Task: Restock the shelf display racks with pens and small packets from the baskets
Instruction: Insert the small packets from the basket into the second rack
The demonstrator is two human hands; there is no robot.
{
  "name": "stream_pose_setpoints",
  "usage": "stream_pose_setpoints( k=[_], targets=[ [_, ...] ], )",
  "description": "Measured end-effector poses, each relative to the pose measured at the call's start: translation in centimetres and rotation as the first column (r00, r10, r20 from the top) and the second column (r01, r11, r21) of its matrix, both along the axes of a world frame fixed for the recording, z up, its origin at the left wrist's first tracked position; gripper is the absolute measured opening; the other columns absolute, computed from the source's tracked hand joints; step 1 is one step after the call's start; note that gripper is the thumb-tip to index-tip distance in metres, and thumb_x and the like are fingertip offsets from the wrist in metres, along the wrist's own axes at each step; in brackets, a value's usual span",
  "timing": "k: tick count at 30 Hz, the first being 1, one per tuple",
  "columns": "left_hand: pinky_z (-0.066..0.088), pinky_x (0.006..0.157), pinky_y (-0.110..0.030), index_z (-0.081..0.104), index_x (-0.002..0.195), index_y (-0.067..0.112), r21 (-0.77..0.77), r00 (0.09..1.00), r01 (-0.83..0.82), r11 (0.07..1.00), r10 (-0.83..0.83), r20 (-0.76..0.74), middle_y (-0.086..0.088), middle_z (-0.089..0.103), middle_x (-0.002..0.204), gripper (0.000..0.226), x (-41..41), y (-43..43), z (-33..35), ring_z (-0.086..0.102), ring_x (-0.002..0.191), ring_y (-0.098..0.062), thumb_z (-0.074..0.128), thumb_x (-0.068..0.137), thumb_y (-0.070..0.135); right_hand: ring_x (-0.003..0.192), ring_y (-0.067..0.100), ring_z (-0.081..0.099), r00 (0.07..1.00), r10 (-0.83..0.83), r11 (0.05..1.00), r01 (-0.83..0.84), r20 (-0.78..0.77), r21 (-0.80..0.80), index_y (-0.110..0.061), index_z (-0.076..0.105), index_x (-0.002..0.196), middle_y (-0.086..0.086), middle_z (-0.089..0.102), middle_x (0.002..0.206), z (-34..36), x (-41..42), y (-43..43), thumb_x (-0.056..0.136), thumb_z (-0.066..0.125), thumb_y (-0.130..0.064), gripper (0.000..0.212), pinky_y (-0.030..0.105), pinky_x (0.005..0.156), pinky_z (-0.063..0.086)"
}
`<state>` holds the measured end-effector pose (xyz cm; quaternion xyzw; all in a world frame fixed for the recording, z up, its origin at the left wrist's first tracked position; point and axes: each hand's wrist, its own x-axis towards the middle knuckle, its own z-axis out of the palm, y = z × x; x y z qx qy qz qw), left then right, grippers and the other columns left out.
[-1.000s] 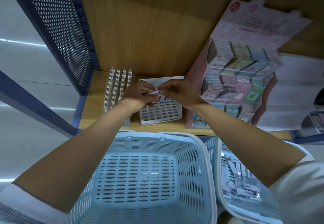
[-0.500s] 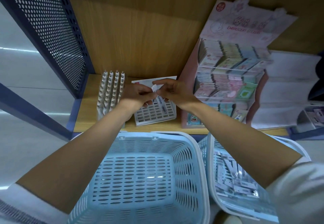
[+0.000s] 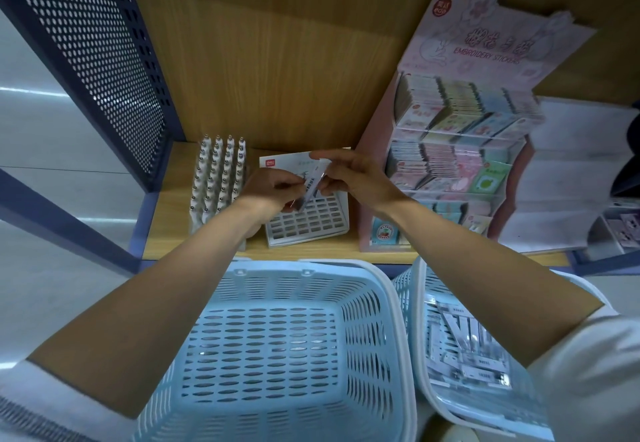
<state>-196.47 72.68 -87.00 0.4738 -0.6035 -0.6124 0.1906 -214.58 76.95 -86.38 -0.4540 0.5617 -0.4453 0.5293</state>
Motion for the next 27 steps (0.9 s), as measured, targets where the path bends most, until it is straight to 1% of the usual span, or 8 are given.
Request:
stream_pose_setpoints(
  k=[4, 7, 11, 14, 16, 18, 21, 27],
  targets=[
    [0.054, 0.076, -0.029, 0.07, 0.093, 0.007, -0.033, 0.999, 0.023, 0.999, -0.024, -0.048, -0.008, 0.069, 0.084, 0.023, -0.2, 0.0, 0.2, 0.064, 0.082, -0.022, 0.049, 0.098, 0.001, 0.077, 0.015, 0.069, 1.0, 0.028, 1.0, -0.028, 0.011, -0.008, -0.002, 0.061, 0.108, 0.006, 0.07, 0.082, 0.1, -0.7, -0.1, 0.094, 0.053, 0.0, 0.017, 0.028, 0.076, 0.058],
    [0.046, 0.086, -0.02, 0.069, 0.11, 0.011, -0.326, 0.998, 0.036, 0.945, -0.016, 0.062, -0.003, 0.067, 0.107, 0.028, -0.3, -0.4, 0.1, 0.061, 0.103, -0.016, 0.044, 0.099, 0.003, 0.072, 0.013, 0.068, 0.996, -0.046, 0.997, 0.041, -0.073, -0.063, -0.001, 0.059, 0.096, 0.006, 0.068, 0.08, 0.7, -1.6, -0.2, 0.092, 0.055, 0.0, 0.006, 0.025, 0.071, 0.057],
    [0.025, 0.112, -0.041, 0.056, 0.133, 0.02, -0.758, 0.916, 0.314, 0.572, 0.026, 0.399, -0.008, 0.045, 0.145, 0.038, 0.0, -1.3, -1.5, 0.034, 0.137, -0.031, 0.052, 0.096, 0.014, 0.065, 0.01, 0.064, 0.842, -0.247, 0.959, 0.141, -0.479, -0.245, -0.002, 0.062, 0.093, 0.005, 0.066, 0.075, 0.1, -2.5, 0.2, 0.091, 0.062, -0.009, 0.007, 0.023, 0.064, 0.053],
    [-0.004, 0.119, -0.053, 0.011, 0.154, 0.035, -0.536, 0.635, 0.638, 0.554, 0.016, 0.773, -0.002, -0.011, 0.163, 0.063, -0.4, -1.3, -2.7, -0.014, 0.148, -0.034, 0.043, 0.099, 0.041, 0.078, 0.014, 0.062, 0.619, -0.349, 0.923, 0.1, -0.703, -0.371, -0.005, 0.064, 0.091, 0.005, 0.065, 0.089, -1.4, -2.6, 0.4, 0.088, 0.065, -0.012, 0.008, 0.019, 0.069, 0.044],
    [-0.01, 0.117, -0.053, -0.006, 0.154, 0.032, -0.447, 0.541, 0.702, 0.555, -0.007, 0.841, 0.0, -0.028, 0.158, 0.073, -0.3, -1.4, -3.4, -0.026, 0.145, -0.033, 0.039, 0.099, 0.048, 0.095, 0.015, 0.057, 0.595, -0.353, 0.925, 0.107, -0.723, -0.364, -0.002, 0.063, 0.096, 0.011, 0.062, 0.108, -2.4, -2.5, 0.2, 0.089, 0.062, -0.012, 0.012, 0.021, 0.082, 0.039],
    [-0.012, 0.116, -0.05, -0.013, 0.153, 0.026, -0.446, 0.534, 0.72, 0.532, -0.014, 0.845, -0.001, -0.033, 0.156, 0.078, 0.1, -1.4, -3.6, -0.03, 0.143, -0.033, 0.038, 0.1, 0.048, 0.109, 0.018, 0.054, 0.642, -0.284, 0.953, 0.11, -0.712, -0.281, 0.0, 0.059, 0.101, 0.013, 0.06, 0.114, -3.1, -2.4, 0.0, 0.094, 0.057, -0.012, 0.014, 0.019, 0.091, 0.035],
    [-0.012, 0.116, -0.048, -0.017, 0.152, 0.02, -0.473, 0.551, 0.712, 0.519, 0.005, 0.835, -0.001, -0.032, 0.157, 0.082, 0.4, -1.6, -3.9, -0.03, 0.143, -0.031, 0.04, 0.1, 0.047, 0.091, 0.017, 0.057, 0.715, -0.251, 0.967, 0.162, -0.652, -0.195, -0.002, 0.054, 0.102, 0.006, 0.059, 0.096, -3.8, -2.3, -0.2, 0.096, 0.052, -0.011, 0.011, 0.023, 0.079, 0.039],
    [-0.018, 0.115, -0.046, -0.023, 0.15, 0.013, -0.481, 0.556, 0.707, 0.518, 0.013, 0.831, -0.001, -0.032, 0.157, 0.085, 0.5, -1.4, -3.7, -0.029, 0.144, -0.027, 0.038, 0.1, 0.043, 0.097, 0.029, 0.057, 0.679, -0.295, 0.955, 0.202, -0.673, -0.215, -0.006, 0.057, 0.1, 0.01, 0.055, 0.101, -5.3, -1.9, 0.5, 0.093, 0.056, -0.01, 0.008, 0.041, 0.085, 0.049]
  ],
)
